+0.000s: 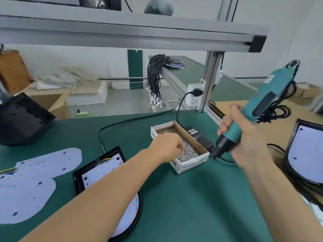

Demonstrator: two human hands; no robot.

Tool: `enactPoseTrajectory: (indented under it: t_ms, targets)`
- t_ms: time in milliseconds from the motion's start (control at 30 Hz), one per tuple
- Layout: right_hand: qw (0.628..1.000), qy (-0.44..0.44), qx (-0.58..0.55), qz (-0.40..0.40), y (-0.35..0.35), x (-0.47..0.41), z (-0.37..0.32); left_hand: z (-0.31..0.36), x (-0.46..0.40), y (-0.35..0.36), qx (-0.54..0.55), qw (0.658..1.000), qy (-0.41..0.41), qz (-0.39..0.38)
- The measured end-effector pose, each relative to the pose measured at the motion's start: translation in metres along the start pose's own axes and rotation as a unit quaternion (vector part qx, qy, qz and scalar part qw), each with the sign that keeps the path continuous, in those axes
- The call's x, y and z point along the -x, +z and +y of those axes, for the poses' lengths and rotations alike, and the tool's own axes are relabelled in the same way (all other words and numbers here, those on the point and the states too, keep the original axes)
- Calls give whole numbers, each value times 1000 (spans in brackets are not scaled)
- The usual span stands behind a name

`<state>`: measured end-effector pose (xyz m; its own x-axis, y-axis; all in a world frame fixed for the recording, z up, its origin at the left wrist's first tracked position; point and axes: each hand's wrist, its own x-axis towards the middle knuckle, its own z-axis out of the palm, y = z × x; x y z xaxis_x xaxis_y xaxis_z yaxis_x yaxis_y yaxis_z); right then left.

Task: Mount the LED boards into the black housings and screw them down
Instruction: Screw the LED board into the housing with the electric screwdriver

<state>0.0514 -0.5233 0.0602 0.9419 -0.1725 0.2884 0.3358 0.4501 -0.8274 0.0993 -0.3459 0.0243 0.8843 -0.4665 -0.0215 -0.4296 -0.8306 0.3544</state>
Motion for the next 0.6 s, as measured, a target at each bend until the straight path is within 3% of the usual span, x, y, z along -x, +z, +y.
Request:
enactPoseTrajectory:
  t_ms: [267,367,433,500,533,600]
  targets:
    - [999,-4,41,-22,4,-1,17,8,-26,22,-134,990,-34,-4]
    - [999,-25,41,-3,10,-2,17,8,-24,23,-133,991,-15,-7]
    - [999,-30,31,8,12,-2,15,9,-19,21,-80,997,-9,17]
    - [999,-29,10,21,12,-1,11,9,-12,10,47,997,-19,61]
    - [999,-27,-1,25,12,0,9,9,-6,3,145,986,-32,75]
    - [999,-20,-28,23,16,4,5,5,11,-15,362,927,-51,86]
